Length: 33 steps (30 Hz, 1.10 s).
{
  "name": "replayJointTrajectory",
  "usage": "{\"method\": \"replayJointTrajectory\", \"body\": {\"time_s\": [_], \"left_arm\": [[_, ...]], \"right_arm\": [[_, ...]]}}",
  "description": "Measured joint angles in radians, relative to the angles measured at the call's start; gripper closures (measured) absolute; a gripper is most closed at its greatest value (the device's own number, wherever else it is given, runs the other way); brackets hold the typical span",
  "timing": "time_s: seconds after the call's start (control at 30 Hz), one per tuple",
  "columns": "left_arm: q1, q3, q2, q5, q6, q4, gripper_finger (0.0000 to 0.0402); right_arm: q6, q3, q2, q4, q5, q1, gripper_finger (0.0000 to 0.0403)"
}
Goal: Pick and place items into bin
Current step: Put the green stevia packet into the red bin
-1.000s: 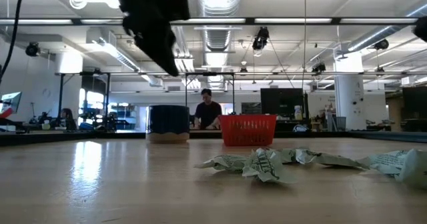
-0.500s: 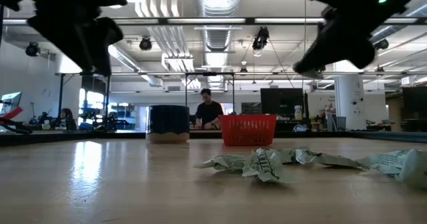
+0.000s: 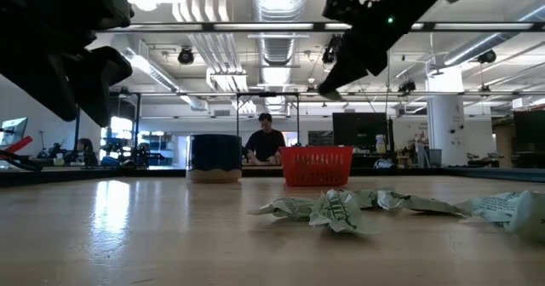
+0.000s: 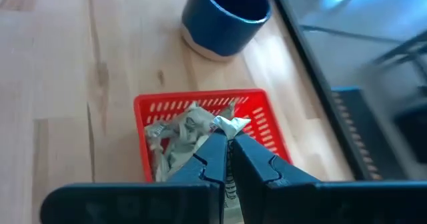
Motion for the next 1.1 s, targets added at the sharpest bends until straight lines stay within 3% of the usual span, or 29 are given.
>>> {"method": "replayJointTrajectory", "body": {"time_s": [0.17,0.5,0.7,0.9,1.1], "left_arm": [[-0.028,-0.001,0.021,0.003,-0.046,0.013,0.0194],[-0.095,0.000,0.036,0.017,-0.177,0.027,0.0194],[-0.114,-0.001,0.037,0.023,-0.233,0.025,0.0194],[-0.152,-0.003,0.045,0.095,-0.302,0.024,0.0194],[-0.268,0.000,0.101,0.105,-0.410,0.089,0.0194]], "right_arm": [[-0.036,0.000,0.008,0.019,-0.183,-0.137,0.0390],[-0.081,-0.002,0.029,0.036,-0.364,-0.279,0.0384],[-0.097,-0.002,0.031,0.054,-0.384,-0.292,0.0331],[-0.097,-0.002,0.031,0.046,-0.396,-0.289,0.0276],[-0.092,-0.007,0.031,0.042,-0.575,-0.278,0.0255]]}}
